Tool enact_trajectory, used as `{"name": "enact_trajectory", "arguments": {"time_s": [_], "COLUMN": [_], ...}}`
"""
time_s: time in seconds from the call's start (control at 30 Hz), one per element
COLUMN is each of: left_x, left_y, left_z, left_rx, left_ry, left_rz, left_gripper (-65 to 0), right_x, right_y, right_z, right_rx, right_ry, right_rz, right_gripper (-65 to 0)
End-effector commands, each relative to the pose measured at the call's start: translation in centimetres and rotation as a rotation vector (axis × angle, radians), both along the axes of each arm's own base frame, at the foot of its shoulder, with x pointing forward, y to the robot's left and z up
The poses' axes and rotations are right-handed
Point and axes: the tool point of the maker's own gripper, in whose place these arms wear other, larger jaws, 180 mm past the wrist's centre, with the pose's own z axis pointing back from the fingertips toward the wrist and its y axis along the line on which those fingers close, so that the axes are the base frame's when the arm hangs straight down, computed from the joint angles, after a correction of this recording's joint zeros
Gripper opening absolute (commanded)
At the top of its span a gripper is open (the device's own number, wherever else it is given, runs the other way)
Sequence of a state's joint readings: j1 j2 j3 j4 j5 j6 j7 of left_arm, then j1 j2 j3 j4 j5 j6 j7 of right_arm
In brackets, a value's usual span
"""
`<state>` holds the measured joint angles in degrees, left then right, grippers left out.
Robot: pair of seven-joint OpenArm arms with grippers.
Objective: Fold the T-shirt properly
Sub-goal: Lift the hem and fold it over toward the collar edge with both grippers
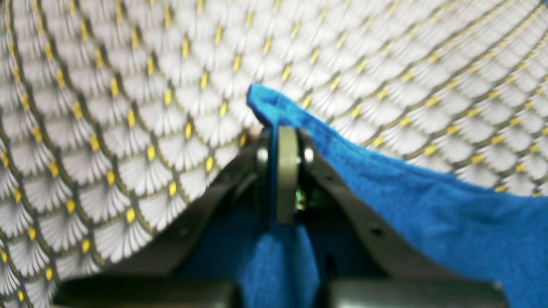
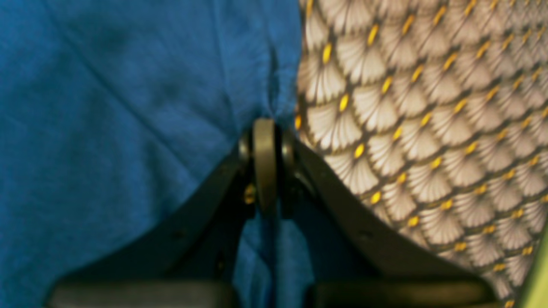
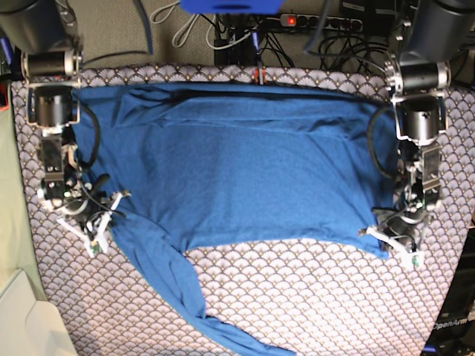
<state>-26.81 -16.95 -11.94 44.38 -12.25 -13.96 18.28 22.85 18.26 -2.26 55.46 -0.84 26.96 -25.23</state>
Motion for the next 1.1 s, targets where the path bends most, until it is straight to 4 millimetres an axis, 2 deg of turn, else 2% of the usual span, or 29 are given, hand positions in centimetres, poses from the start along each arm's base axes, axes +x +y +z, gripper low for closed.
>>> {"name": "enact_trajectory", "arguments": {"time_s": [0.0,0.17,0.33,0.5,0.87,1.07], "left_x": [1.2,0.1,-0.5,-1.1,-3.8,-4.6], "left_y": [0.5,0.3,0.6,0.4,3.0,2.6], "left_z": [2.5,1.1,0.4,1.6,3.1,4.9], "left_rx": [0.01,0.009,0.013,0.04,0.04,0.08], "left_ry": [-0.066,-0.009,0.011,-0.031,0.012,0.004], "left_rz": [0.002,-0.006,-0.004,-0.02,0.039,0.016], "left_gripper": [-64.6,-64.6,-64.6,-64.6,-64.6,-64.6], "right_x": [1.2,-0.1,-1.5,-2.9,-5.2,-6.3], "right_y": [-0.6,-0.3,-1.1,-1.2,0.3,0.4], "right_z": [2.5,3.9,4.6,5.2,6.6,7.4], "right_rx": [0.001,-0.011,-0.018,-0.028,-0.053,-0.078], "right_ry": [-0.08,-0.134,-0.168,-0.192,-0.235,-0.254], "right_rz": [-0.009,0.003,-0.017,-0.018,0.033,0.056], "right_gripper": [-65.0,-65.0,-65.0,-65.0,-65.0,-65.0]}}
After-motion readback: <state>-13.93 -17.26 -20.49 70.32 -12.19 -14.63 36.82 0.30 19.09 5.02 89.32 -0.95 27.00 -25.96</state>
